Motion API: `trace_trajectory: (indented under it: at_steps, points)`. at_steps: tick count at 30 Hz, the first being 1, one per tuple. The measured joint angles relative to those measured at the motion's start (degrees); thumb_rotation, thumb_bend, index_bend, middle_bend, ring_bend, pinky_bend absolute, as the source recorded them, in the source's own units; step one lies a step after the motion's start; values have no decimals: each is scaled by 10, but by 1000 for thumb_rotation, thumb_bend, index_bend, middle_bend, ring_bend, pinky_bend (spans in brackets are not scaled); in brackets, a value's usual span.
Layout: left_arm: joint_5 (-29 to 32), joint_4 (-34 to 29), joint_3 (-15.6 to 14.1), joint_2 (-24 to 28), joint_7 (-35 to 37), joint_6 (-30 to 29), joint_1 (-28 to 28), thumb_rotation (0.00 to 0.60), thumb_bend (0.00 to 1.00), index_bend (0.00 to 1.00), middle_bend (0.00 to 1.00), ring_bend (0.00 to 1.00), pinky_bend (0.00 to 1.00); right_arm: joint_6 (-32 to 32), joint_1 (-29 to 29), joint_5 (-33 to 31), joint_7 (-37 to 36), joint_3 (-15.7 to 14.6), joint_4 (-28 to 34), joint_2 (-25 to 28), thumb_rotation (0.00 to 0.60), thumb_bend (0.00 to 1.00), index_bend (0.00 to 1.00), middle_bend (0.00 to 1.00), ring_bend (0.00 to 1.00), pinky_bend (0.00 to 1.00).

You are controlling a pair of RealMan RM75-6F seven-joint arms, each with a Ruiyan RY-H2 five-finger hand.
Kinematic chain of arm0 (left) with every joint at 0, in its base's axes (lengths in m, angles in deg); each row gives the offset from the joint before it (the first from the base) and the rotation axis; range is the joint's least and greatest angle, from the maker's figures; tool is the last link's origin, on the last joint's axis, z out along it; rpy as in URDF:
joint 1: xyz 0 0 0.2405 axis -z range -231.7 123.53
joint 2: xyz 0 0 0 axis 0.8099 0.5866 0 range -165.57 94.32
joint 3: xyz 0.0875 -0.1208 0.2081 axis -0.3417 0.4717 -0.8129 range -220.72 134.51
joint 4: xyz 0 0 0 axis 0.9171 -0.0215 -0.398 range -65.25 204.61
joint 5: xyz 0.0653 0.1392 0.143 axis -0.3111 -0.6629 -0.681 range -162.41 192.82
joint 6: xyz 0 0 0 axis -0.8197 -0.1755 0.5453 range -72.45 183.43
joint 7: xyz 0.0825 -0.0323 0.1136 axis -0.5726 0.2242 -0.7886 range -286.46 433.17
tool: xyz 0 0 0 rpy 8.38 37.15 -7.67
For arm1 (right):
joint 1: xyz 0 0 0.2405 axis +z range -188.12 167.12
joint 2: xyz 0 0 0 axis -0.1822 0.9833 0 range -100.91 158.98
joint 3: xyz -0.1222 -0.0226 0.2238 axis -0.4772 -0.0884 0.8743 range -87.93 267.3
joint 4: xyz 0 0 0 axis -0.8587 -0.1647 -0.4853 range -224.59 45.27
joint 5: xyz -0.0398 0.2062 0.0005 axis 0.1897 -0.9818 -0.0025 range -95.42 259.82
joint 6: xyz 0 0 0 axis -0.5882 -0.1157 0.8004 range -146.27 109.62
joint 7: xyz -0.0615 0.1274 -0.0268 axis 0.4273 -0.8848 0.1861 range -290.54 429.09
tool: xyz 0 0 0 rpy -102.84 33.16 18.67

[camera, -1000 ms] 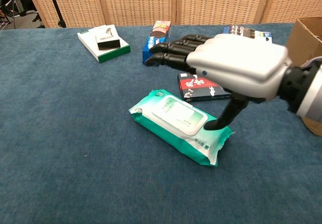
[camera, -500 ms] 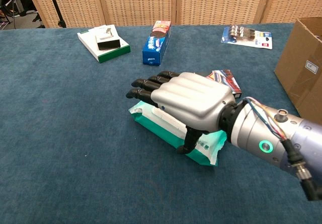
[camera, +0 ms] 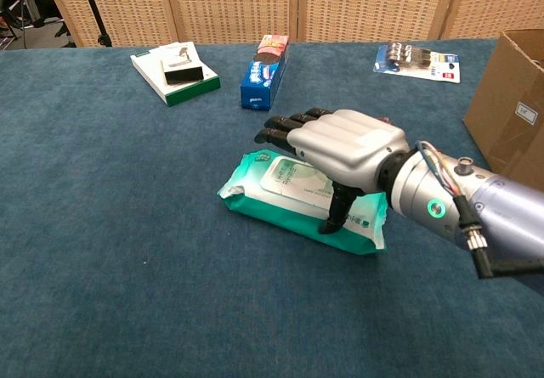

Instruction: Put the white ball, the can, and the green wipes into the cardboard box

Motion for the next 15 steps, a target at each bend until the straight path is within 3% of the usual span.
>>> trace_trajectory:
  at_steps: [8, 11, 14, 15]
  points:
    - [-6, -3, 3, 1, -1, 0, -3, 600, 0, 0, 0, 0, 165, 40, 33, -83, -9, 14, 10, 30, 600, 0, 0, 17, 11, 19]
    - [-7, -4, 4, 2, 2, 1, -3, 600, 0, 0, 0, 0, 165, 53, 49, -96, -22, 15, 2, 34, 600, 0, 54, 210, 172, 136]
    - [-8, -4, 6, 3, 3, 2, -5, 600, 0, 0, 0, 0, 165, 57, 55, -94, -46, 16, -11, 32, 600, 121, 301, 466, 408, 286]
    - [-8, -4, 6, 3, 4, 3, -5, 600, 0, 0, 0, 0, 165, 58, 56, -91, -56, 15, -14, 32, 600, 214, 380, 544, 481, 333]
